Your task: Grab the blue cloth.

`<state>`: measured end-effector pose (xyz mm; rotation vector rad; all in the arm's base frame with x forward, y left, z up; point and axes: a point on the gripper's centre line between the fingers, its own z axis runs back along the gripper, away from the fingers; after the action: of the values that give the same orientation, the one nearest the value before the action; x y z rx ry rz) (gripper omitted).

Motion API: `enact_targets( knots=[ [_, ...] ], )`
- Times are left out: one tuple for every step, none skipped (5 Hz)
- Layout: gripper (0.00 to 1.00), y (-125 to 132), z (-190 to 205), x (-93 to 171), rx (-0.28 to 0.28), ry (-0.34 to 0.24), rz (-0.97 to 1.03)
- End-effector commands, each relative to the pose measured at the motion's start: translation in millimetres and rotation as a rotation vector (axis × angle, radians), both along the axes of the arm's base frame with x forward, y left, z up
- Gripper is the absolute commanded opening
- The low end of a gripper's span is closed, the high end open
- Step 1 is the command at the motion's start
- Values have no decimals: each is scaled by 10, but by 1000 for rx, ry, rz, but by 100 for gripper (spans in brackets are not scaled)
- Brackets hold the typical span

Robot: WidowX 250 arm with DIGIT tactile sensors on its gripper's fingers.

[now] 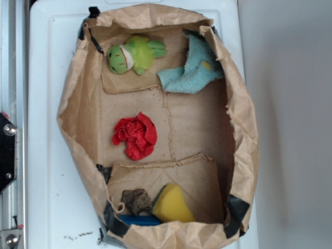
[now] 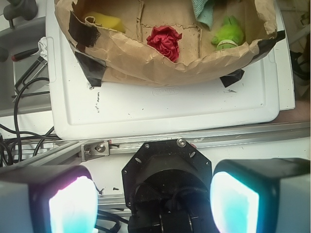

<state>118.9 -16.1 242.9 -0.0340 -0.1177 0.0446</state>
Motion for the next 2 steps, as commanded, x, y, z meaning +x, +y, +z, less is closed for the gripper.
enact_targets(
  knots=[
    [100, 0, 0, 0, 0, 0, 0],
    [100, -67, -78, 254, 4, 5, 38]
  ],
)
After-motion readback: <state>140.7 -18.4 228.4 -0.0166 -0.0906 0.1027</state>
